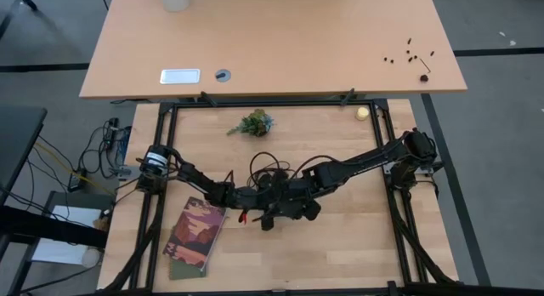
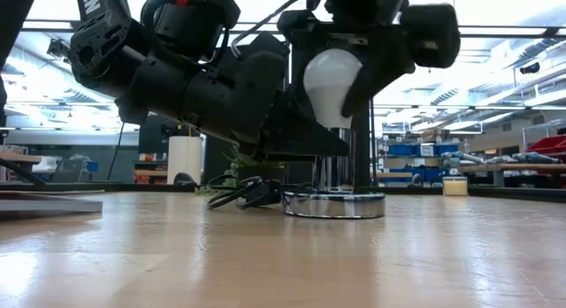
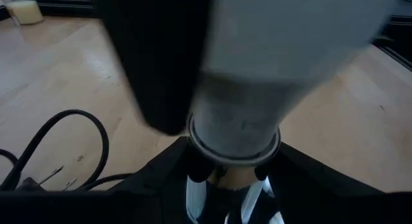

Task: Screw lightbulb
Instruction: Remove the white lightbulb from the lamp socket

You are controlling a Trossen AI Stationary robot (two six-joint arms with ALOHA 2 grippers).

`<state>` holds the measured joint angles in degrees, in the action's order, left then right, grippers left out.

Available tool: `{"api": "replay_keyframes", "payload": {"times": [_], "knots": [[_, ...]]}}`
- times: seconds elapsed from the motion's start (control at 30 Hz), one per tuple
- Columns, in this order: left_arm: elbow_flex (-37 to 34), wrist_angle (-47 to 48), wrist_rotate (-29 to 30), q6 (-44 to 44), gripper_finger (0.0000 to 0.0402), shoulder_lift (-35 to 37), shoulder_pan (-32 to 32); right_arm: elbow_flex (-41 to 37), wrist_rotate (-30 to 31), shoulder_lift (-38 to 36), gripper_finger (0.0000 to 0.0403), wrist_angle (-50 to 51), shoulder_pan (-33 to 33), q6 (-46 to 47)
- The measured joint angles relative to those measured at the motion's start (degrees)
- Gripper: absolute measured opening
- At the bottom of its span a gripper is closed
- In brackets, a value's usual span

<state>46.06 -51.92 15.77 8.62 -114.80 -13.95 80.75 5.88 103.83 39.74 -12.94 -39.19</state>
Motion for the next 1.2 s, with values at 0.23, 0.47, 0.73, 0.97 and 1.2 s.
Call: {"api": "replay_keyframes", "payload": {"times": [0.23, 0.47, 0.73, 0.97, 1.2], "knots": [[0.0, 0.2, -0.3, 0.0, 0.0194, 0.0, 0.0, 0.8, 0.5, -0.3, 0.0363, 0.1, -1.8, 23.4], [0.0, 0.3, -0.2, 0.4, 0.0194, 0.0, 0.0, 0.8, 3.5, -0.3, 0.0383, 1.0, -2.7, 50.0], [0.0, 0.3, 0.1, 0.7, 0.0194, 0.0, 0.0, 0.8, 6.7, 0.1, 0.0354, 4.7, -2.2, 62.8], [0.0, 0.3, 0.3, 0.7, 0.0194, 0.0, 0.0, 0.4, 6.6, 0.1, 0.0304, 3.4, -2.0, 51.6], [0.0, 0.4, 0.3, 0.1, 0.0194, 0.0, 0.0, 0.4, 4.3, 0.1, 0.0263, 2.2, -1.9, 28.8]]}}
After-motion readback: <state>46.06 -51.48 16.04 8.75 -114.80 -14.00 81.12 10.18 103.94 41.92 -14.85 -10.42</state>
